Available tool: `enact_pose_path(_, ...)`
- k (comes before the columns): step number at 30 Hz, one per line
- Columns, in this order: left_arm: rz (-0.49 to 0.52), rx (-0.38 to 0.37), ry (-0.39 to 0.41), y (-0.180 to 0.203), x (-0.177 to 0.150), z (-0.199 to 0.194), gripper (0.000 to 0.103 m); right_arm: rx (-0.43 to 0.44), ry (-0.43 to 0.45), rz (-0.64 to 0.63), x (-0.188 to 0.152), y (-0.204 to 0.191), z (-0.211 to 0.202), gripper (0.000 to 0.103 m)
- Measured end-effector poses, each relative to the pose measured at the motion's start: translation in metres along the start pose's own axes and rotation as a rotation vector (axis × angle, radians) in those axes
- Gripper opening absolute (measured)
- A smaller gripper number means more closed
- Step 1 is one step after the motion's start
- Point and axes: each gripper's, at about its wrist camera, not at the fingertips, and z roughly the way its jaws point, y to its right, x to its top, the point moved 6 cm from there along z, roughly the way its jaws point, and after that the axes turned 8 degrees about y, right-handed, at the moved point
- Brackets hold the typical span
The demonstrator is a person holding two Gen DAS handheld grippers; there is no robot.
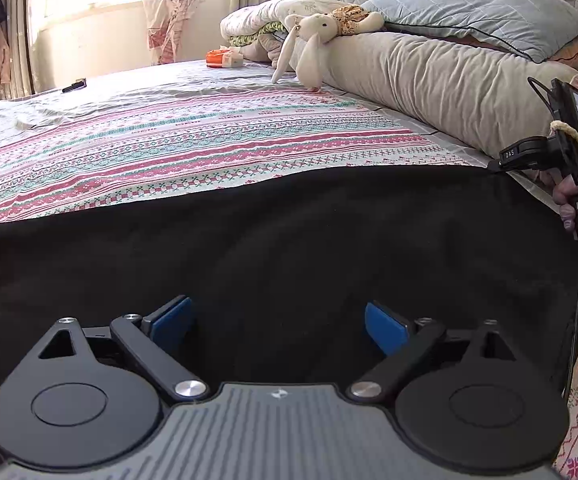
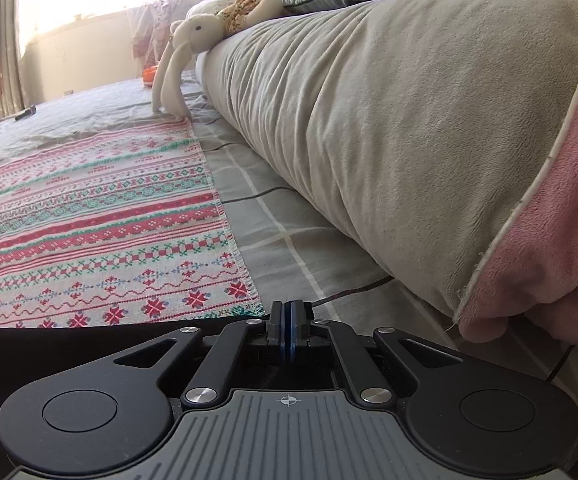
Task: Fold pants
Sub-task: 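Open both grippers and release the trousers, smoothing them flat, then close the right gripper on the folded trouser edge near the phone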
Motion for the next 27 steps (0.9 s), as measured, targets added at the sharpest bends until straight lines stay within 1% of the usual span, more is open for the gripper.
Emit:
enact_pose_path(2, 0.007, -0.001, -0.002, 0.001, 0.002, 0.001, 0.103, -0.004, -0.009, 0.009, 0.003, -0.001, -0.001, 0.009)
enact_pose_path(5, -0.01, -0.005, -0.008, 0.001, 0.002, -0.002, 0.103, 0.007, -0.048, 0.094, 0.008, 0.005, -0.018, 0.021)
enact_pose_path(7, -0.033, -0.019, -0.022, 0.002, 0.003, -0.007, 0.103, 0.028, -0.065, 0.121, 0.011, 0.008, -0.039, 0.039)
enact_pose_path(9, -0.049, -0.034, -0.024, 0.007, 0.003, -0.016, 0.103, 0.038, -0.072, 0.125, 0.012, 0.01, -0.062, 0.045)
enact_pose_path(11, -0.051, -0.044, -0.026, 0.012, 0.003, -0.027, 0.103, 0.058, -0.092, 0.133, 0.008, 0.011, -0.08, 0.046)
enact_pose_path(14, -0.04, -0.079, -0.041, 0.02, 0.0, -0.042, 0.103, 0.117, -0.138, 0.122, -0.009, 0.002, -0.106, 0.051)
enact_pose_path(16, -0.023, -0.1, -0.067, 0.027, -0.008, -0.051, 0.103, 0.147, -0.181, 0.065, -0.026, -0.014, -0.119, 0.052)
enact_pose_path(18, -0.009, -0.117, -0.09, 0.033, -0.018, -0.058, 0.103, 0.159, -0.21, -0.003, -0.042, -0.029, -0.128, 0.052)
enact_pose_path(20, 0.003, -0.14, -0.124, 0.038, -0.034, -0.064, 0.103, 0.162, -0.244, -0.036, -0.056, -0.037, -0.133, 0.052)
enact_pose_path(21, 0.026, -0.142, -0.115, 0.041, -0.04, -0.068, 0.103, 0.165, -0.261, -0.038, -0.063, -0.039, -0.134, 0.052)
enact_pose_path(22, 0.062, -0.139, -0.1, 0.044, -0.043, -0.072, 0.103, 0.168, -0.255, -0.041, -0.068, -0.039, -0.137, 0.054)
enact_pose_path(23, 0.109, -0.145, -0.106, 0.049, -0.049, -0.077, 0.103, 0.168, -0.241, -0.052, -0.069, -0.038, -0.14, 0.056)
enact_pose_path(24, 0.135, -0.147, -0.097, 0.051, -0.053, -0.083, 0.103, 0.163, -0.24, -0.055, -0.073, -0.034, -0.144, 0.058)
enact_pose_path(26, 0.14, -0.18, -0.093, 0.053, -0.061, -0.094, 0.103, 0.129, -0.247, -0.044, -0.076, -0.023, -0.149, 0.06)
enact_pose_path(27, 0.155, -0.193, -0.09, 0.054, -0.064, -0.101, 0.103, 0.091, -0.259, -0.031, -0.078, -0.015, -0.151, 0.063)
